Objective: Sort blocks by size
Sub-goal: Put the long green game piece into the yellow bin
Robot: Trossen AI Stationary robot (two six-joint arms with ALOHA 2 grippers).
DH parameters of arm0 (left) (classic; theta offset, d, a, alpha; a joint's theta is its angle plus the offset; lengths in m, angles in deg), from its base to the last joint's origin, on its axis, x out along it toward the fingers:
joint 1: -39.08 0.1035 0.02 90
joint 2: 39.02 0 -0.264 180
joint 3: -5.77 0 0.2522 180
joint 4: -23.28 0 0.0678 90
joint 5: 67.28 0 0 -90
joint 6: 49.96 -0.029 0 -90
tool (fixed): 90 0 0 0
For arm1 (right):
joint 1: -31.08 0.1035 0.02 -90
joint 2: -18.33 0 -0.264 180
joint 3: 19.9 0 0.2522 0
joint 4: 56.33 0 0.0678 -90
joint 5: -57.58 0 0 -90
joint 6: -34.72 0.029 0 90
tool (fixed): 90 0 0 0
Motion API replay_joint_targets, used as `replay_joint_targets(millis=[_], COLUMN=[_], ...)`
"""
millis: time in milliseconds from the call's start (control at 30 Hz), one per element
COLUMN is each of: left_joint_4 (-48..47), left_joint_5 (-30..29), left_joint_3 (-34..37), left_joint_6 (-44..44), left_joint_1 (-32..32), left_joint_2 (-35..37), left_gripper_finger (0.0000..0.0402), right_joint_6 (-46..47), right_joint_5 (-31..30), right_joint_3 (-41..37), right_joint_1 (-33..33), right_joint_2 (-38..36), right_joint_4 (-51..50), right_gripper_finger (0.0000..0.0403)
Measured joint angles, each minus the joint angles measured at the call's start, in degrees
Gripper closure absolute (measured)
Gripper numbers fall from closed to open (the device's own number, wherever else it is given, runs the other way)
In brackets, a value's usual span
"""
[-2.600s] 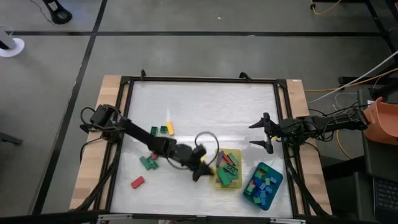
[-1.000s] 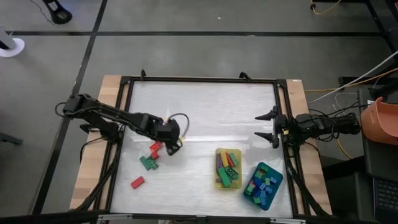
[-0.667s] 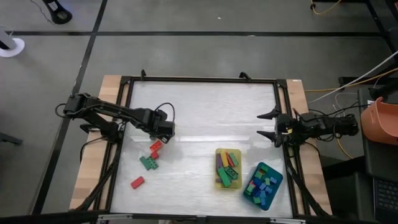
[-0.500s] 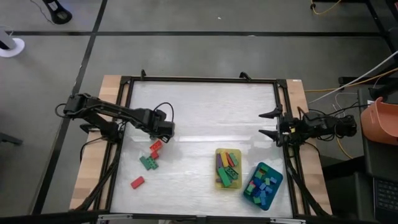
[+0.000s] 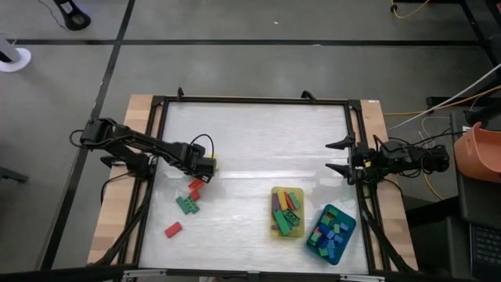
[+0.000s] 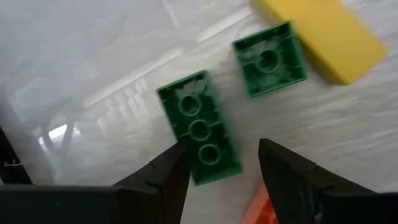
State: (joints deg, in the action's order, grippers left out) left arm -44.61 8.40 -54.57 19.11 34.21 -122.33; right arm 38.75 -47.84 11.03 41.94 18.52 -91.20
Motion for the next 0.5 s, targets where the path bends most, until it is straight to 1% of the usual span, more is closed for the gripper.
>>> replay_joint_targets(millis=[200, 433, 500], left_joint_4=[0.45, 8.25, 9.24], left_joint_5=[0.00, 0.98, 1.19], left_joint_3=[3.00, 7.69, 8.38], left_joint_6=[1.59, 1.04, 1.03], left_joint_1=[0.01, 0.01, 0.01], left_joint_2=[0.00, 0.03, 0.21], left_gripper_finger=[0.0226, 0.0226, 0.0228], right_joint_6=[0.00, 0.00, 0.00], right_joint_5=[0.02, 0.02, 0.02], right_joint_3=[0.00, 0.00, 0.00], right_joint_1=[0.00, 0.00, 0.00], right_joint_2=[0.00, 0.02, 0.02], right_joint_4=[-0.04, -0.06, -0.06], right_gripper_finger=[0.0059, 0.0059, 0.0059])
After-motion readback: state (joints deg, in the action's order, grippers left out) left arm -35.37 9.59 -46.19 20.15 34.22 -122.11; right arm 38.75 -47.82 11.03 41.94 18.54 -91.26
